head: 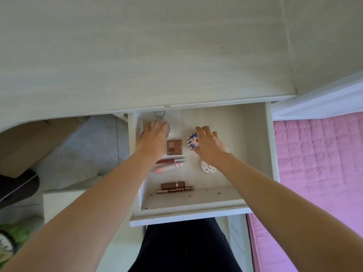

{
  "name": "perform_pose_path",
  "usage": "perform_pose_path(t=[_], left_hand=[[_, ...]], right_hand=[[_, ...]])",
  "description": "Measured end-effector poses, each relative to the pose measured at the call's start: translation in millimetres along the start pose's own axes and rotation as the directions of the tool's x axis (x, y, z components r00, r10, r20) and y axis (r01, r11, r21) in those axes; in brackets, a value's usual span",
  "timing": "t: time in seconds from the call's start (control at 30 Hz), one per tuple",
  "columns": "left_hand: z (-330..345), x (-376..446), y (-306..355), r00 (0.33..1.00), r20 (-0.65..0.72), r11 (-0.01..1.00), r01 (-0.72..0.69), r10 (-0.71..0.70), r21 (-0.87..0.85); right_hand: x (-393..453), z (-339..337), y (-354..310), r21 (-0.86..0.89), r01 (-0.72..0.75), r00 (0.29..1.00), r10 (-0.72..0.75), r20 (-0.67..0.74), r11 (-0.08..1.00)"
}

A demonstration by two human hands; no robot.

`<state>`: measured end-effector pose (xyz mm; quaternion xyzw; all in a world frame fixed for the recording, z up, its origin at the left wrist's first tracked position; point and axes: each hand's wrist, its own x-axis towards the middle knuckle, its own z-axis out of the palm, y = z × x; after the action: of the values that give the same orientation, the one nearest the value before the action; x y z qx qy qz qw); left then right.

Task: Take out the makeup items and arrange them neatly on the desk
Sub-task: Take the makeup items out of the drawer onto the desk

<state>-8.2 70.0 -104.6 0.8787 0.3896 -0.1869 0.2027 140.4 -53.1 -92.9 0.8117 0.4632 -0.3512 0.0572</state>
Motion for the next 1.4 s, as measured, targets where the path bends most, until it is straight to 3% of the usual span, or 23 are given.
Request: perform_pose_path(t=[0.33,0.43,0.57,0.73,1.07,1.2,1.4], left_hand=[[15.8,37.2,-0.2,0.989,0.15,0.999,0.0,-0.008,0.052],[22.1,40.2,-2.8,0.993,0.115,0.994,-0.038,0.026,0.099],[22.6,38.0,-1.8,1.0,0.002,0.999,-0.023,0.023,0.029],[29.8,37.6,-2.9,1.0,-0.015,0.999,0.025,-0.025,-0.032],[17.0,6.2,17.1,0.992,-0.062,0.987,0.098,-0.107,-0.131],[6.1,-14.9,30.5,0.978,-0.156,0.973,0.107,-0.14,-0.206],[-18.4,-49.4,44.5,0.966,-0.157,0.905,0.125,-0.204,-0.406]], right_hand=[[37.2,28.7,-7.9,-0.037,-0.051,0.997,0.053,0.061,0.998],[38.1,35.9,-8.0,-0.096,-0.053,0.998,0.056,0.034,0.994],[37.5,43.0,-7.6,-0.176,-0.038,0.999,0.037,-0.008,0.984],[39.4,44.0,-2.3,-0.164,-0.013,0.999,0.004,-0.054,0.986],[16.9,19.2,12.2,0.038,0.062,0.998,-0.061,-0.029,0.997],[-4.0,8.4,12.0,0.17,0.07,0.996,-0.06,-0.064,0.983],[-39.3,-14.2,7.5,0.494,0.027,0.997,0.013,-0.077,0.869]])
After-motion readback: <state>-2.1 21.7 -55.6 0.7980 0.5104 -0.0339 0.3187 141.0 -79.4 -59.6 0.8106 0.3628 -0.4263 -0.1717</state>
